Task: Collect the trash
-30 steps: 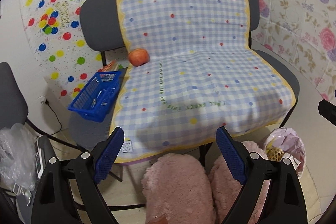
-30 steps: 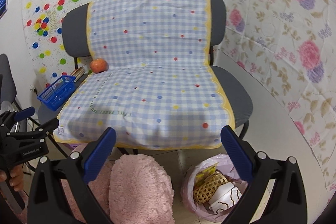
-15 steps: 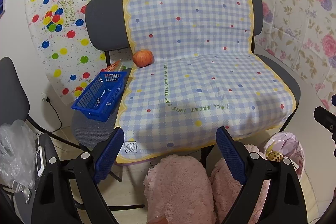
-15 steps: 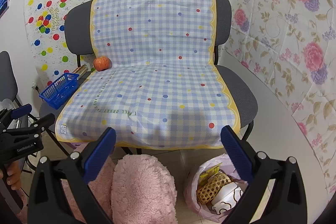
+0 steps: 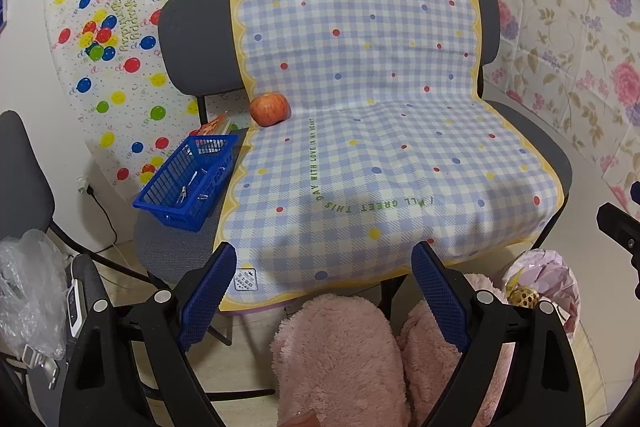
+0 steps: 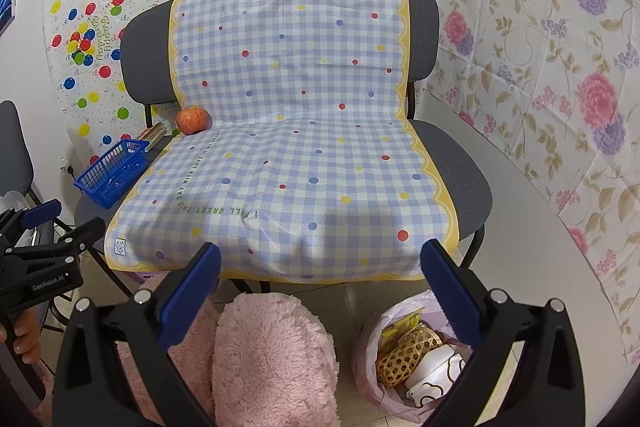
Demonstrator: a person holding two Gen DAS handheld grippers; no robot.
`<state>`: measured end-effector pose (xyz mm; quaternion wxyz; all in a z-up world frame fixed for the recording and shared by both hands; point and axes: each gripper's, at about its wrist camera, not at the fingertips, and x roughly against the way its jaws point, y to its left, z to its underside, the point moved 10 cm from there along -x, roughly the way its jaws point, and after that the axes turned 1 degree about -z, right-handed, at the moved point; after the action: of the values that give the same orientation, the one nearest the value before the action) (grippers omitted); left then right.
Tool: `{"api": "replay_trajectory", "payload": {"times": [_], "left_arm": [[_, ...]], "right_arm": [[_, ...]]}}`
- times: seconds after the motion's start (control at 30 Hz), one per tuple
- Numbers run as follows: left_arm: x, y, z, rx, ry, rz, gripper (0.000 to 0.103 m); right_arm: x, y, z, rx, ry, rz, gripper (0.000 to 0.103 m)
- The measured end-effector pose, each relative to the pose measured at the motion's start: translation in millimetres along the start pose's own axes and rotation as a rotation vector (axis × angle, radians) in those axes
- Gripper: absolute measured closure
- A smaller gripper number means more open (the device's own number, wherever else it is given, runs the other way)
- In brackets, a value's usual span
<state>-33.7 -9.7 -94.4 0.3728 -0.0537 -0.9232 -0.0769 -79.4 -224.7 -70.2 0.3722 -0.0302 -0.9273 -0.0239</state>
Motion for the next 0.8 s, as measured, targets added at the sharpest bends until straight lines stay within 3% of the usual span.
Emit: {"api": "replay_trajectory", "payload": {"times": [0.8], "left_arm": [[-0.8,-1.5,-1.0,-0.004,-0.002,0.003,0.014]], "right_arm": [[-1.2,-0.2,2.8,-0.01,0.005,0.006,0.005]]}}
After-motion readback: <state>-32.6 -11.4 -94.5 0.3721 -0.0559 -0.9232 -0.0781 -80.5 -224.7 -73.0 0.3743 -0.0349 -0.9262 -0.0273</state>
